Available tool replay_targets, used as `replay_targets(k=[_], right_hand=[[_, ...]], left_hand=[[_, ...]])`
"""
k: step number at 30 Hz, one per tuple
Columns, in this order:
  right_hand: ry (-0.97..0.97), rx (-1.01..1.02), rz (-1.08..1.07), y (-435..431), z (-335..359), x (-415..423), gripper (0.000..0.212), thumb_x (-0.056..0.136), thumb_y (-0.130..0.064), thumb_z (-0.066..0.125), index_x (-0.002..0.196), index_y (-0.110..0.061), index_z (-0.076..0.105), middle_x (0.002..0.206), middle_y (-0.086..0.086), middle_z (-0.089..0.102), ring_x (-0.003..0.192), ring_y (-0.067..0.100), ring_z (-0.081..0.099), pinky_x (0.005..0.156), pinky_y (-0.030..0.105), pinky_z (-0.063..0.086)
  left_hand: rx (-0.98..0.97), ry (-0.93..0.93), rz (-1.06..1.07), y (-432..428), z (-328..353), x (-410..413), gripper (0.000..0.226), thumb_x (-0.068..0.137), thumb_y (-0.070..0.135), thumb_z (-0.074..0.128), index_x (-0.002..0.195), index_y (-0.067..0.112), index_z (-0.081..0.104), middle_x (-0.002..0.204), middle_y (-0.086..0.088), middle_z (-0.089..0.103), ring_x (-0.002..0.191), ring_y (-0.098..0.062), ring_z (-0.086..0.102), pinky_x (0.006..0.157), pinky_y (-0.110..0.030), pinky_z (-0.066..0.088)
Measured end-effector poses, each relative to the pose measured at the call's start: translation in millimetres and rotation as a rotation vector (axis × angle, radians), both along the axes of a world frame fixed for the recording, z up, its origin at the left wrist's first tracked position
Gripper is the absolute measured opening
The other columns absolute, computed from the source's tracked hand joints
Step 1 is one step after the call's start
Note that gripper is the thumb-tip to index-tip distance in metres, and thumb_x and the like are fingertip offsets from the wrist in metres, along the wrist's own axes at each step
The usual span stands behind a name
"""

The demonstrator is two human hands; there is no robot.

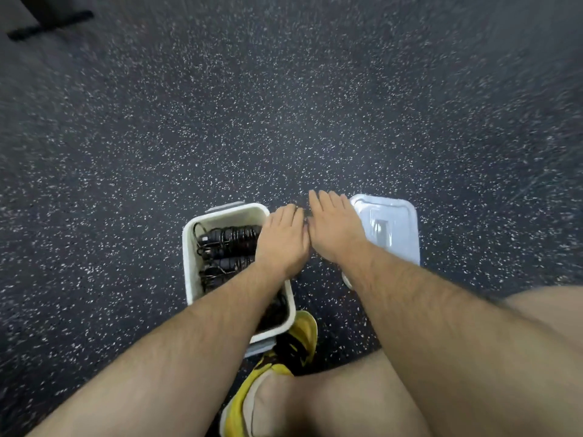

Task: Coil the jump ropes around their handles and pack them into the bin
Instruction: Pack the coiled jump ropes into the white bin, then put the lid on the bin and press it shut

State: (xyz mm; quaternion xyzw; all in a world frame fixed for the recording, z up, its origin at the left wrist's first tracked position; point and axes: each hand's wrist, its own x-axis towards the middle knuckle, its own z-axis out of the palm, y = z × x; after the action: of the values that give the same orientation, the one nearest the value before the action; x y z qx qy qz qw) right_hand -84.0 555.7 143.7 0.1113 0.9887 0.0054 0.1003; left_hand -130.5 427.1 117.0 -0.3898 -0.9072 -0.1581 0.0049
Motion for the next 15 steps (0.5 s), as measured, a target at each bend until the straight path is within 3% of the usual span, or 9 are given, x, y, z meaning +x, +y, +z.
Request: replay_targets(k=[2,5,9,13,15], right_hand=[[-0.025,0.033,-0.118,32.5,-6.4,4.7,0.059,0.105,-0.034,0.025,0.157,-0.008,0.013,0.154,0.013,0.033,0.139,0.033,0.032,0.118,0.047,0.023],[-0.118,0.000,-0.314,77.3,-30.3,16.7,0.061,0.104,-0.032,0.033,0.157,-0.012,0.010,0.157,0.014,0.028,0.140,0.033,0.032,0.115,0.047,0.026],[-0.292,-0.121,-0.564,120.3,-73.7,41.4,0.068,0.104,-0.044,0.034,0.159,-0.021,0.000,0.164,0.015,0.010,0.146,0.038,0.021,0.118,0.052,0.021],[-0.467,-0.198,-0.863,140.6,-101.8,63.1,0.102,0.089,-0.073,0.045,0.157,-0.027,-0.015,0.162,0.028,-0.011,0.147,0.050,0.007,0.117,0.063,0.016],[-0.501,-0.265,-0.975,144.2,-107.4,68.5,0.118,0.081,-0.078,0.054,0.155,-0.026,-0.021,0.160,0.030,-0.015,0.148,0.051,0.003,0.116,0.065,0.017]], left_hand=[[-0.036,-0.100,0.004,39.3,-6.2,-2.1,0.039,0.105,0.032,0.032,0.131,0.011,0.051,0.135,-0.009,0.051,0.124,-0.027,0.048,0.103,-0.040,0.037],[-0.161,-0.238,-0.019,90.8,-23.1,-0.1,0.053,0.106,0.036,0.029,0.156,0.015,0.029,0.160,-0.014,0.029,0.146,-0.030,0.029,0.117,-0.042,0.024],[-0.336,-0.340,-0.113,139.4,-57.5,7.1,0.056,0.107,0.038,0.029,0.160,0.025,0.017,0.165,-0.020,0.011,0.149,-0.033,0.022,0.117,-0.045,0.025],[-0.511,-0.499,-0.071,163.9,-93.1,18.4,0.060,0.107,0.043,0.030,0.160,0.034,0.004,0.165,-0.026,-0.003,0.150,-0.040,0.014,0.118,-0.050,0.024],[-0.558,-0.575,-0.032,170.7,-105.4,22.9,0.062,0.107,0.043,0.033,0.159,0.037,0.002,0.164,-0.027,-0.004,0.149,-0.041,0.015,0.115,-0.051,0.027]])
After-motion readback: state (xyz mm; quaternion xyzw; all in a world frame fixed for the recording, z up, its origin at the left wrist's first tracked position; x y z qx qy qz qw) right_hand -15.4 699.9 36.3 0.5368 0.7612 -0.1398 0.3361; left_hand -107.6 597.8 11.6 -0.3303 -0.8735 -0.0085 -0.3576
